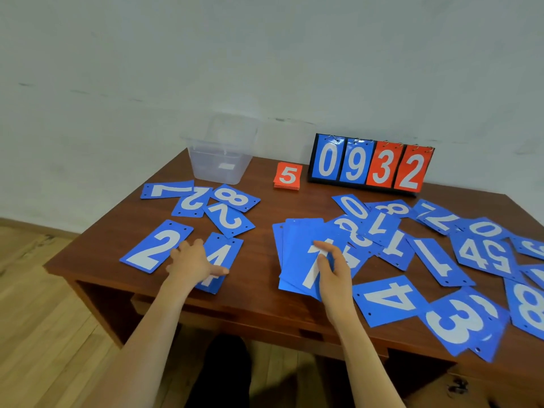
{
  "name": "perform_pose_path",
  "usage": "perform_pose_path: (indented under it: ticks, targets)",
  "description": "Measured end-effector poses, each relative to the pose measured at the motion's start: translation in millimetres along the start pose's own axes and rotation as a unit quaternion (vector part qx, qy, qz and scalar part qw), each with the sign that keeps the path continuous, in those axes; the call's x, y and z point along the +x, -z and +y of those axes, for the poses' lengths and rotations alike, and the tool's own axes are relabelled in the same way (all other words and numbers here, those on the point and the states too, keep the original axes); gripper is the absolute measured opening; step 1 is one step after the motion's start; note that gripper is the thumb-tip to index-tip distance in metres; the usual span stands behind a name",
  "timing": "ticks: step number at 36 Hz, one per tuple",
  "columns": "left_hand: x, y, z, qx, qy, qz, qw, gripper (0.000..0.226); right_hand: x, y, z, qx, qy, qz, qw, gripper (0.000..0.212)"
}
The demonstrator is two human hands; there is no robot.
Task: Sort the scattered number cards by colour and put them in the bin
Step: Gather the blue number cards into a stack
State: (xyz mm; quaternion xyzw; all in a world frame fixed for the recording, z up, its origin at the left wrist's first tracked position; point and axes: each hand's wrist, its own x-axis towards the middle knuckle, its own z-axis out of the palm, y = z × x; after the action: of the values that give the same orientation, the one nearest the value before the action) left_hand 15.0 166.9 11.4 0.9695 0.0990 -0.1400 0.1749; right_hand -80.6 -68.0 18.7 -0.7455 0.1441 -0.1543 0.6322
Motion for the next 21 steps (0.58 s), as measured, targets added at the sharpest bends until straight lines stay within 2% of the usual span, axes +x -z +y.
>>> perform_pose_path:
  ticks: [3, 9, 12, 15, 18, 21]
  targets:
    - [-3, 1, 1, -0.036, -0.033, 0.008, 0.999, 0.09, 6, 2, 11, -0.003, -0.002, 0.011, 1.0, 0.03]
    - [-17, -1, 5, -0.207, -0.088, 0.048, 0.973, 0.054, 5, 11, 11, 0.025, -0.011, 0.01, 1.0, 0.033]
    - [-31, 3, 14, -0.289, -0.131, 0.038, 0.948, 0.036, 4, 14, 12, 0.032, -0.017, 0.017, 0.999, 0.033]
    - [-45, 10, 28, -0.335, -0.173, 0.062, 0.924, 0.027, 5, 17, 16, 0.032, -0.019, 0.025, 0.999, 0.033]
    - [-59, 17, 49, -0.374, -0.201, 0.09, 0.901, 0.024, -2, 22, 9, 0.049, 0.005, 0.027, 0.998, 0.046]
    - [-69, 18, 72, -0.47, -0.213, 0.058, 0.854, 0.017, -9, 28, -2, 0.046, 0.042, 0.03, 0.998, 0.06]
